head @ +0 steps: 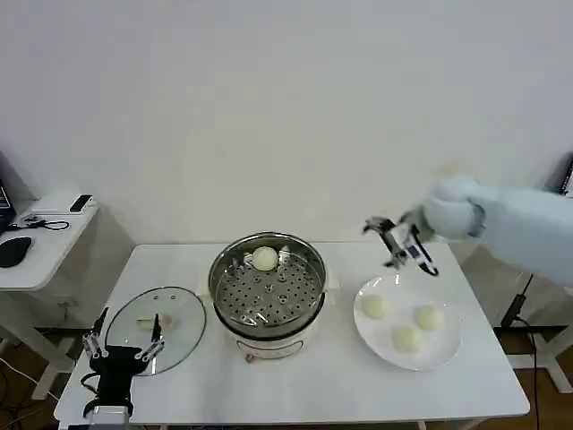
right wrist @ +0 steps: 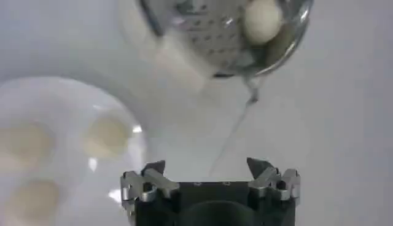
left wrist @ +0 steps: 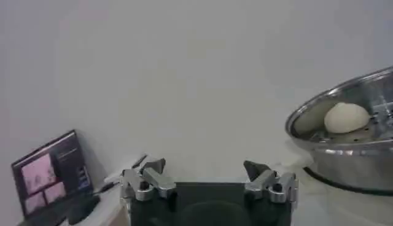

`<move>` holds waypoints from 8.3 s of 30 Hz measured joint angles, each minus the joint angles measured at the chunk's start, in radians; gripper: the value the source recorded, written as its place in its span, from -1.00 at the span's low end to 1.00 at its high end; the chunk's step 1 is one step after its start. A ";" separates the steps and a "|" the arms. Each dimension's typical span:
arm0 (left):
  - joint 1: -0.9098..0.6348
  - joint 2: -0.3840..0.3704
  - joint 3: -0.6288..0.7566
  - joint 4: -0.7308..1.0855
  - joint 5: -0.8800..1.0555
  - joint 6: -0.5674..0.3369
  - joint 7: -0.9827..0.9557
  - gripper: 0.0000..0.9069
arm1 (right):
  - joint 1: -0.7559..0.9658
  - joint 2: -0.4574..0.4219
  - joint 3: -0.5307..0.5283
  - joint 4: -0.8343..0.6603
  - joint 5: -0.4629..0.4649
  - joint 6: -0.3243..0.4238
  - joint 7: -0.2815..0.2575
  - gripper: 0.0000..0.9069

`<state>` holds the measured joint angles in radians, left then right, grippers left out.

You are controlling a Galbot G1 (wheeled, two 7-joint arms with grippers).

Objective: Take steamed baozi put them in steamer then cover it.

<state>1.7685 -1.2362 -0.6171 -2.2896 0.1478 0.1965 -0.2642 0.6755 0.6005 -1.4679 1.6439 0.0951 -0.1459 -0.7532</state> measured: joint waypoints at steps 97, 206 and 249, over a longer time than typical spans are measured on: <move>-0.087 0.006 0.052 0.049 0.032 0.011 -0.002 1.00 | 0.009 0.379 0.156 -0.131 0.489 -0.382 0.090 0.29; -0.101 0.008 0.070 0.099 0.060 0.009 -0.007 1.00 | -0.895 -0.157 0.733 -0.060 -0.168 -0.185 -0.173 1.00; -0.098 0.009 0.078 0.106 0.060 0.001 -0.014 1.00 | -0.668 -0.112 0.640 -0.117 -0.100 -0.217 -0.239 0.36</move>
<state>1.6703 -1.2271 -0.5386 -2.1839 0.2074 0.1971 -0.2778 0.0072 0.4883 -0.8284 1.5273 -0.0045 -0.3633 -0.9920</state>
